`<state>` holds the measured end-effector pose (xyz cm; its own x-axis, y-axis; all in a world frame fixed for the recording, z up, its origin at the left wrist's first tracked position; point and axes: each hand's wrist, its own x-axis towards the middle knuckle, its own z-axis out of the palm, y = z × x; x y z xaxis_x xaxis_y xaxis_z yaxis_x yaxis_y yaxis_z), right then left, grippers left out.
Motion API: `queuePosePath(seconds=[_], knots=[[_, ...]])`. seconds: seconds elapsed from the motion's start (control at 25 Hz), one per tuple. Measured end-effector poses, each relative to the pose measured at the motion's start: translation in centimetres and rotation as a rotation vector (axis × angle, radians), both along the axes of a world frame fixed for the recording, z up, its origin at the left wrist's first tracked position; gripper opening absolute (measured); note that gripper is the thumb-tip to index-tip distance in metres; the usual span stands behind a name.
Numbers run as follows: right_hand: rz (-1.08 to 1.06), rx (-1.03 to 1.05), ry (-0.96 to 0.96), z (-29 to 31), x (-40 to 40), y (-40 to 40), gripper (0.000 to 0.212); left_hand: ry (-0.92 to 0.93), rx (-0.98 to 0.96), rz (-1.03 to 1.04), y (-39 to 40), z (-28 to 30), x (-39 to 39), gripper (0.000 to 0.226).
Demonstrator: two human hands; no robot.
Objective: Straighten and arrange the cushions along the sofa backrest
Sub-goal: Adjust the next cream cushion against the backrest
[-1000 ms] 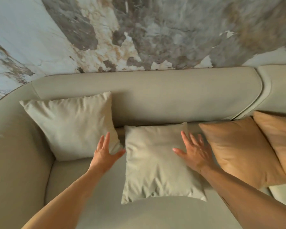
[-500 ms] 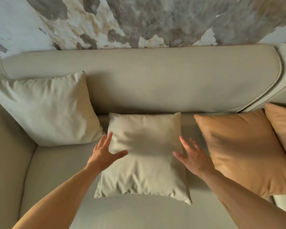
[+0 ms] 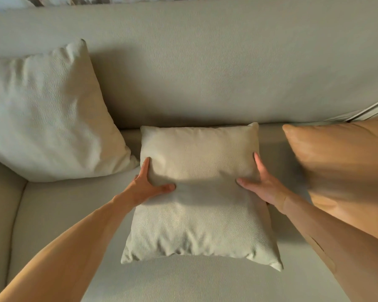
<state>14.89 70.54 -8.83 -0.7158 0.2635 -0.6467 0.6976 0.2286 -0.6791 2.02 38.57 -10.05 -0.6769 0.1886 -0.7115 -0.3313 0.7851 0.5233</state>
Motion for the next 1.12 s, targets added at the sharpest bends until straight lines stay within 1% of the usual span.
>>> queuePosePath(seconds=[0.2, 0.36, 0.44, 0.56, 0.68, 0.76, 0.88, 1.0, 1.12], knots=[[-0.086, -0.052, -0.022, 1.2, 0.1, -0.1, 0.126, 0.044, 0.034, 0.087, 0.2, 2.8, 1.5, 0.142], [-0.13, -0.075, 0.013, 5.4, 0.0, 0.5, 0.161, 0.116, 0.051, 0.085, 1.1, 6.9, 2.1, 0.143], [-0.143, -0.052, 0.035, 7.9, -0.6, 1.4, 0.157, 0.17, 0.075, 0.077, 2.3, 9.2, 1.8, 0.145], [-0.146, 0.008, 0.105, 11.3, -1.6, 3.5, 0.159, 0.265, 0.11, 0.044, 4.9, 12.1, 1.1, 0.147], [-0.162, 0.068, 0.208, 13.6, -2.2, 5.4, 0.145, 0.363, 0.147, 0.03, 7.4, 14.1, -0.1, 0.147], [-0.167, 0.095, 0.257, 14.4, -2.8, 6.6, 0.141, 0.4, 0.147, 0.024, 8.9, 14.6, -0.8, 0.148], [-0.155, 0.103, 0.323, 14.5, -3.8, 8.0, 0.139, 0.51, 0.131, 0.015, 10.7, 14.1, -1.4, 0.15], [-0.143, 0.125, 0.36, 12.9, -5.0, 8.9, 0.141, 0.569, 0.1, 0.015, 11.6, 12.9, -2.4, 0.149], [-0.174, 0.134, 0.359, 11.1, -5.8, 9.4, 0.141, 0.555, 0.051, -0.051, 12.2, 11.5, -2.9, 0.148]])
